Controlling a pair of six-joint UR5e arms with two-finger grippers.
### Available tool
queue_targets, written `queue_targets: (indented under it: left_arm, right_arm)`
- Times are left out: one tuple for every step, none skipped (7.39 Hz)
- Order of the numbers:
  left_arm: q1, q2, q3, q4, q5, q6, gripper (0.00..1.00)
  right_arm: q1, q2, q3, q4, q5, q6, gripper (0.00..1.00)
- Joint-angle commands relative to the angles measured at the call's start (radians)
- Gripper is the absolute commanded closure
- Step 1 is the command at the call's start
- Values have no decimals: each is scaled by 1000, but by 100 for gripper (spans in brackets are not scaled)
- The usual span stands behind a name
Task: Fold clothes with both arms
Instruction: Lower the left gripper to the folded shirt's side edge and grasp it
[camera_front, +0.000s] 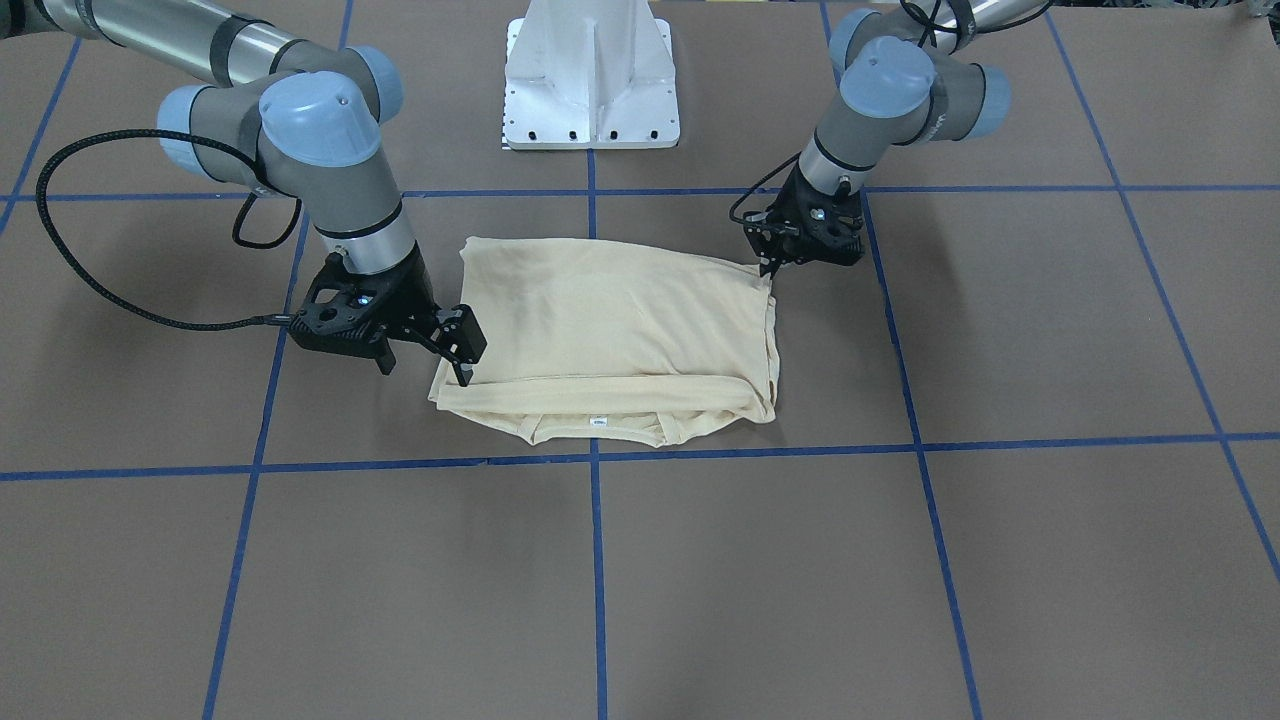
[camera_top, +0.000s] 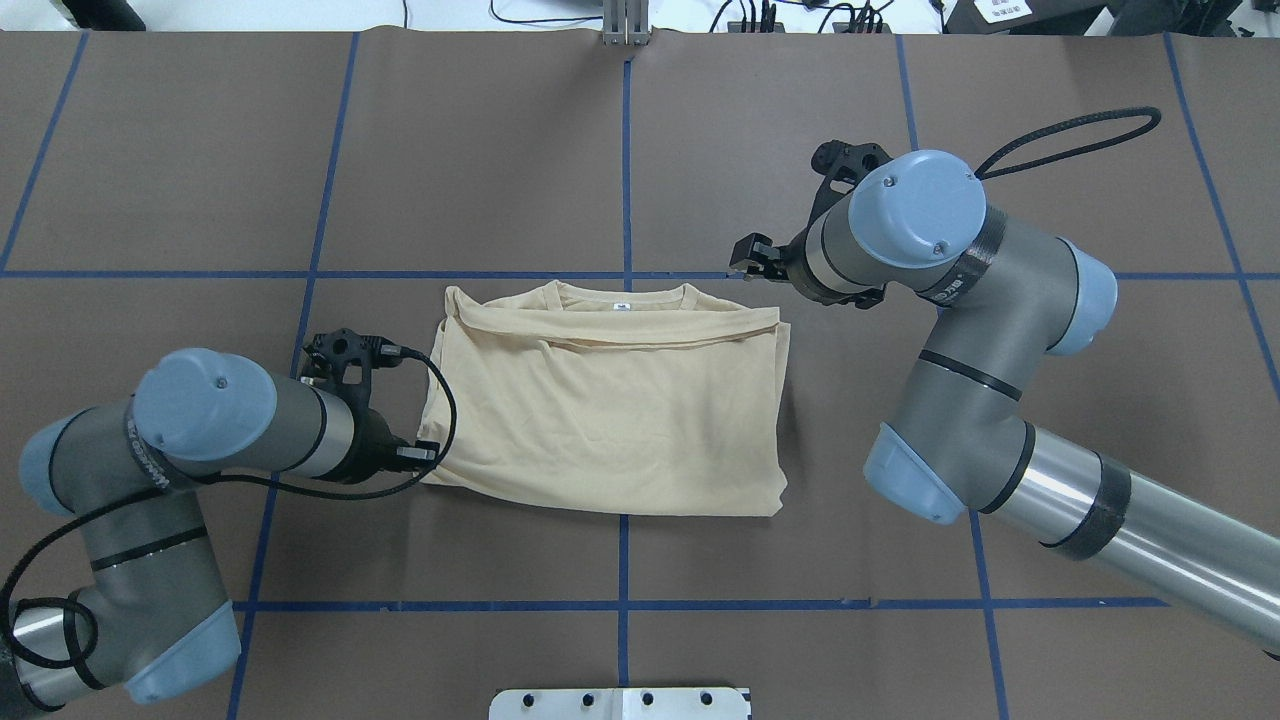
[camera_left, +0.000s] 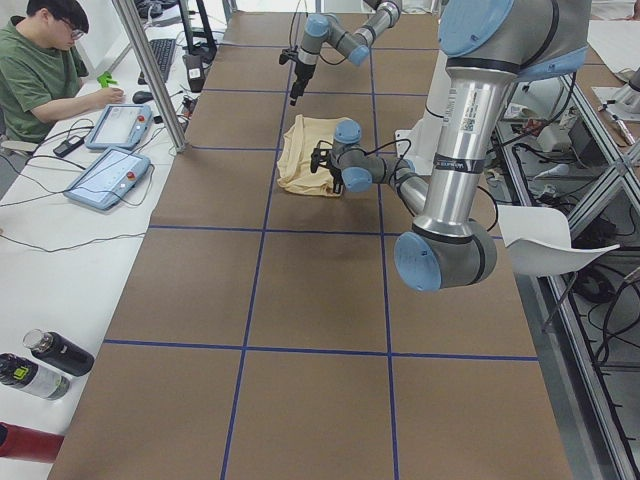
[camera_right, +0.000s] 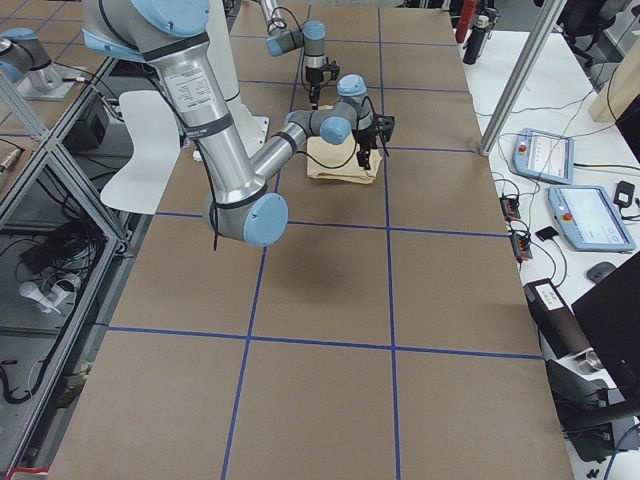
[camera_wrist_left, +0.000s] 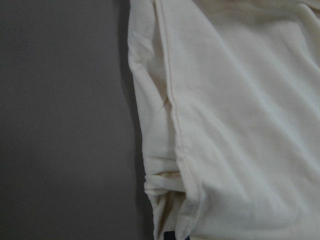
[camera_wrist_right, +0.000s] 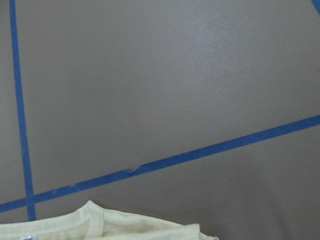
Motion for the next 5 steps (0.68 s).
queue_targets:
  left_arm:
    - [-146,-27,71,73,2,193,100]
    - [-209,-141,219,74,37,251,100]
    - [-245,-282,392,71,97,285,100]
    - [-274,-435,594,48,100,311,100]
    - [-308,-529,742,-18,101,374,100]
  right_arm:
    - [-14,4,0,0,-18,7,0]
    - [-16,6,0,0,-18,7,0]
    - [-16,6,0,2,-18,7,0]
    - [-16,7,3,2,-19,9,0]
    - [-17,9,3,2,-19,9,0]
